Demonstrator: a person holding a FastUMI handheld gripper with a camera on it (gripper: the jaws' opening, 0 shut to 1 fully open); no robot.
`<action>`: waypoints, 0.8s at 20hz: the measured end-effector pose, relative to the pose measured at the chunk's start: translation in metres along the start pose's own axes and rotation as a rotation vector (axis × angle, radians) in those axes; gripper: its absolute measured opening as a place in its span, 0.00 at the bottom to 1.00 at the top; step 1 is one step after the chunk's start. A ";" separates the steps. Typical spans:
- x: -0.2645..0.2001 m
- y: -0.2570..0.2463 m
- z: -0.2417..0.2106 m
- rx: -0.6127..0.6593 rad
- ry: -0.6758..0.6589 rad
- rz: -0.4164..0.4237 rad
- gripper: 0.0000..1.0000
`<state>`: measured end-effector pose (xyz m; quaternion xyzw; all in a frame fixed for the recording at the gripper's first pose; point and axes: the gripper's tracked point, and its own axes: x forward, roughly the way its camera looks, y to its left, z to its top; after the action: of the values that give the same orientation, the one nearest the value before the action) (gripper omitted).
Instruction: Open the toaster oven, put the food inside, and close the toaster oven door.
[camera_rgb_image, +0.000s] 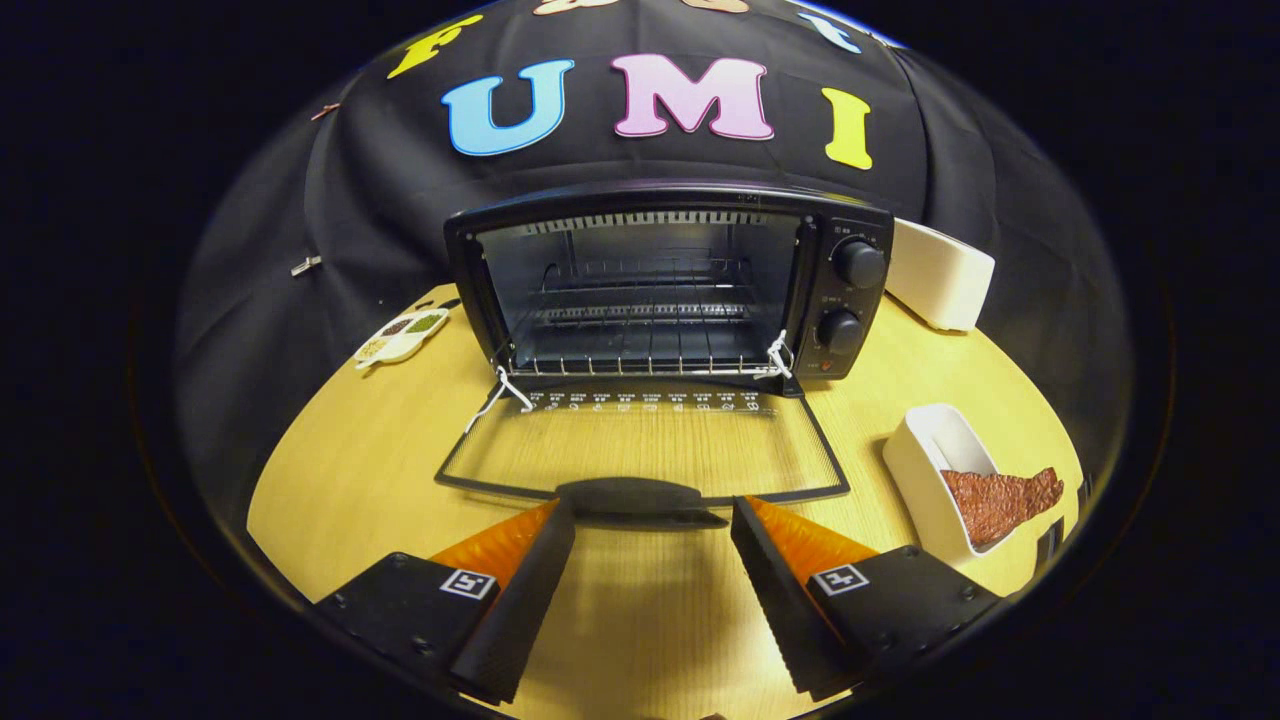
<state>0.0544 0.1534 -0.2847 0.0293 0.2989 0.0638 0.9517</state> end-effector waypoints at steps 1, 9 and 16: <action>-0.004 -0.003 -0.002 -0.005 -0.001 -0.001 0.98; -0.077 -0.080 0.041 0.033 -0.013 0.027 0.98; -0.116 -0.177 0.076 0.022 -0.019 -0.013 0.98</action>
<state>0.0224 -0.0397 -0.1739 0.0386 0.2909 0.0540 0.9545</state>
